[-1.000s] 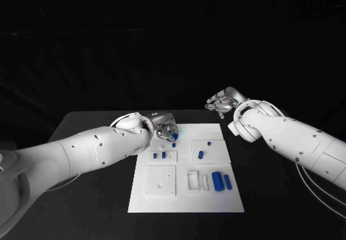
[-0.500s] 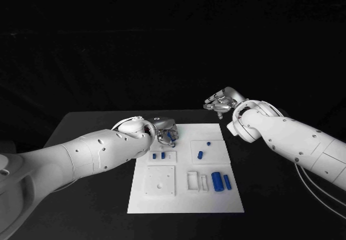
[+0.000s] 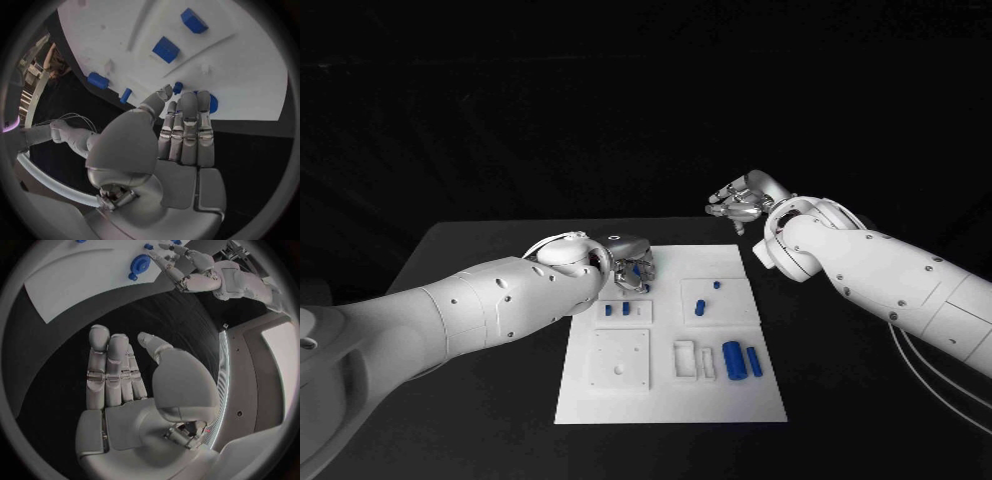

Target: Assemble the parts on the task board

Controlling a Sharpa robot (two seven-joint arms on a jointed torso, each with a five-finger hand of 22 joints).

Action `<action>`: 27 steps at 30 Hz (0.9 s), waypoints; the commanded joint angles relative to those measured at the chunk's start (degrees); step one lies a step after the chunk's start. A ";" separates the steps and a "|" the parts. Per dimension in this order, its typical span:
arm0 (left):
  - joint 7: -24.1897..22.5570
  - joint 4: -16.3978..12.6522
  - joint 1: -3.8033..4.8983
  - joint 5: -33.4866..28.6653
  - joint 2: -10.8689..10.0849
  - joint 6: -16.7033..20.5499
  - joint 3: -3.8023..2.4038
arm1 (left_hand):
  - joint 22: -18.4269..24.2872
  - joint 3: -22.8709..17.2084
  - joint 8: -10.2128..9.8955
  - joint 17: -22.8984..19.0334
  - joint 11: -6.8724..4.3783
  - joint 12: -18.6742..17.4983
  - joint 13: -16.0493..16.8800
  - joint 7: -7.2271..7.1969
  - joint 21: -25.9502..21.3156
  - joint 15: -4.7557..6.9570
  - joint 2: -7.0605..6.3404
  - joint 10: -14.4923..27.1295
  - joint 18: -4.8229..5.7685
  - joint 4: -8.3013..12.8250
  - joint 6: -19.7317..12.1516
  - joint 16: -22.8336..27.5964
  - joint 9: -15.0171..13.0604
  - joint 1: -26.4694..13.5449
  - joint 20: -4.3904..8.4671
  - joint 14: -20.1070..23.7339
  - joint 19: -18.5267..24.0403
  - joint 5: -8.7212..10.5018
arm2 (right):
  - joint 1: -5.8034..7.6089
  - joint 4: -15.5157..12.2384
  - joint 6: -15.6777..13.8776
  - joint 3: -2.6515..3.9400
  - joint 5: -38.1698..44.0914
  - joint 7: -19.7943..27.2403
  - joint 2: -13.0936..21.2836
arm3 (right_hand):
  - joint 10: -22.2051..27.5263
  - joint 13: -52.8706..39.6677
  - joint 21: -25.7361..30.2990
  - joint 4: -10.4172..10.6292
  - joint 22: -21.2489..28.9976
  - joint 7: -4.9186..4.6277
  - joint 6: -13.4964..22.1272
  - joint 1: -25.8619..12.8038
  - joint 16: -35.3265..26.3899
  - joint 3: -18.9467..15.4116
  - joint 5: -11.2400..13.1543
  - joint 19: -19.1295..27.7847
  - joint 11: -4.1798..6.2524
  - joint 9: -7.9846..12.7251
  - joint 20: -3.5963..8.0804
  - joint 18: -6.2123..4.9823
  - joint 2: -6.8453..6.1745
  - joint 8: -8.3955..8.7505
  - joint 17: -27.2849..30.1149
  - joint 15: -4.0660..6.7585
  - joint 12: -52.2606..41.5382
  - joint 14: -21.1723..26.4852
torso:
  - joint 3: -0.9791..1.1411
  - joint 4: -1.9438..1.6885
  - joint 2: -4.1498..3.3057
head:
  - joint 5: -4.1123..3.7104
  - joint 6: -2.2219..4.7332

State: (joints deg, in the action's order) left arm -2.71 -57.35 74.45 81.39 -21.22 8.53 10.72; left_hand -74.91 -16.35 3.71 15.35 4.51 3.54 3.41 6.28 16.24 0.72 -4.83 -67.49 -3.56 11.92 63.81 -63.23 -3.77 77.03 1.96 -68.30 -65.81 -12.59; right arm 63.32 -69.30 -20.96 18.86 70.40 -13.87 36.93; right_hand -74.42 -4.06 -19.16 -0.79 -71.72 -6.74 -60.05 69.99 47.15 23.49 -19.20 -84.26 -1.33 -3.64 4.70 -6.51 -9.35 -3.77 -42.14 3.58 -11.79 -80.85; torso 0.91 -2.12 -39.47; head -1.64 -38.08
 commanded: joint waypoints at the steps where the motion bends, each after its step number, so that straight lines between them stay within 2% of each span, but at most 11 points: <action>1: 0.43 0.20 -0.12 0.83 0.33 -1.08 0.01 | -1.41 -0.21 -0.13 -0.19 -0.06 -0.12 -0.06 0.02 0.48 0.12 0.16 -0.52 -1.00 -0.41 0.60 -0.56 0.04 0.17 0.04 0.01 0.34 -0.11 | 0.04 -0.17 -0.10 0.01 -0.05 0.52 0.04 | -0.15 0.05 0.32 0.01 -0.08 -0.09 0.23 -0.30 0.26 -0.22 -0.29 -1.76 -0.16 0.01 -0.23 -0.65 -0.11 0.22 0.09 -0.32 0.23 0.25 | 0.00 0.01 -0.04 | -0.04 -0.09; 27: 0.63 2.82 -1.54 0.59 1.88 -1.55 0.06 | -1.34 -1.50 -0.14 -1.20 -0.10 -0.13 -0.07 0.22 3.66 0.11 0.72 -0.76 -1.37 -1.26 0.01 -1.68 0.10 0.58 0.01 -0.19 1.53 -0.04 | 0.13 -0.90 -0.02 0.01 -0.05 0.47 0.03 | -0.15 0.05 0.32 0.01 -0.08 -0.09 0.23 -0.30 0.26 -0.22 -0.29 -1.76 -0.16 0.01 -0.23 -0.65 -0.11 0.22 0.09 -0.32 0.23 0.25 | 0.05 -0.05 -0.05 | -0.43 -0.58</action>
State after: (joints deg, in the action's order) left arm -2.00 -54.55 73.09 81.91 -19.56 7.64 10.77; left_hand -75.02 -17.55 3.71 14.24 4.41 3.54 3.40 6.53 19.77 0.71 -4.56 -67.99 -4.46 10.72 63.96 -64.56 -3.70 77.30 1.86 -68.28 -64.68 -12.59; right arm 63.42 -70.08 -21.01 18.85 70.35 -13.87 36.98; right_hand -74.40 -4.07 -19.18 -0.79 -71.74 -6.65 -60.14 69.99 47.14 23.49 -19.31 -84.25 -1.34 -3.64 4.70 -6.11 -9.35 -3.77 -42.10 3.58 -11.74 -80.85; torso 0.98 -2.19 -39.52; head -2.05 -38.62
